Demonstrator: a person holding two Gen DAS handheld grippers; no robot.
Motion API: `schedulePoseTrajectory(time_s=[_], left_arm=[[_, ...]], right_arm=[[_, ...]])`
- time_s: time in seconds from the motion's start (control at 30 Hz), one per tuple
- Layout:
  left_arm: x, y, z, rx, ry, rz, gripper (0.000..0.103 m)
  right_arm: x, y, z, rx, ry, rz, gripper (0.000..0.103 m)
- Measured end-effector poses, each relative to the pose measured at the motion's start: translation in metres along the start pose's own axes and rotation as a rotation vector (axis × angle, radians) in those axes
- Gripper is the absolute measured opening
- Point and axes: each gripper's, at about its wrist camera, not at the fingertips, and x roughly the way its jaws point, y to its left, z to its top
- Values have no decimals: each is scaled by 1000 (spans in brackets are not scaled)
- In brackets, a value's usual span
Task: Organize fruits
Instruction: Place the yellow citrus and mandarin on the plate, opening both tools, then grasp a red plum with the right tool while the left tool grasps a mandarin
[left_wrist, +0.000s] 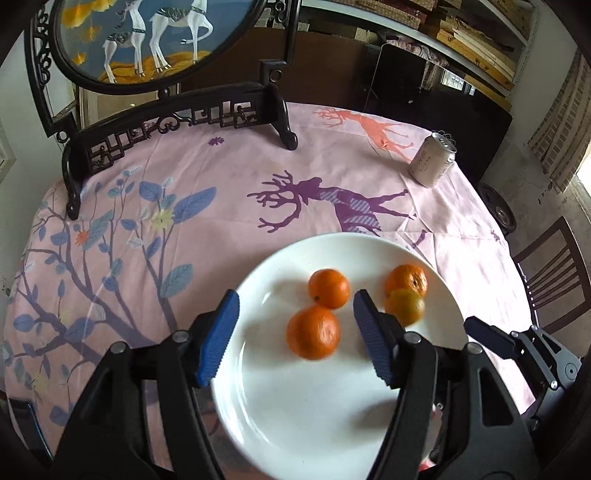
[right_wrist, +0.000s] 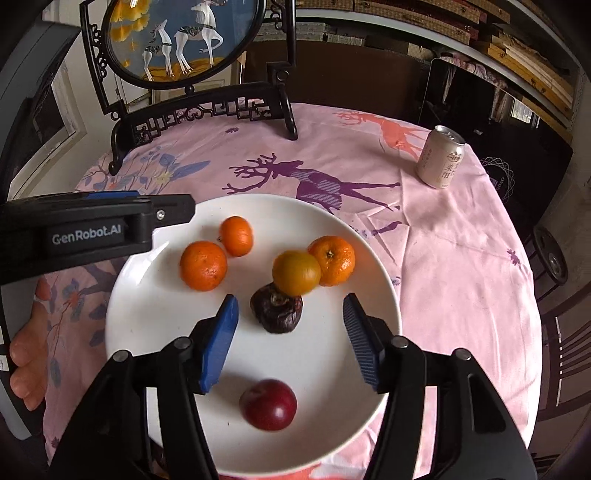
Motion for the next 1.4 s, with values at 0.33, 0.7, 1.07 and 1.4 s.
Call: schedulePoseTrajectory(time_s=[0.33, 0.7, 1.07, 1.4], left_arm=[[-92, 18, -144, -1, -58, -29, 72], [-107, 21, -211, 8, -39, -3, 72], [-110, 50, -240, -36, 7, 30, 72], [-98, 48, -244, -19, 39, 28, 73]], right_arm=[[-96, 25, -121, 44, -69, 32, 59], [-118, 44, -176, 31, -19, 25, 60], [-74, 65, -210, 2, 95, 84, 59], [-79, 60, -212, 23, 69, 119, 32]])
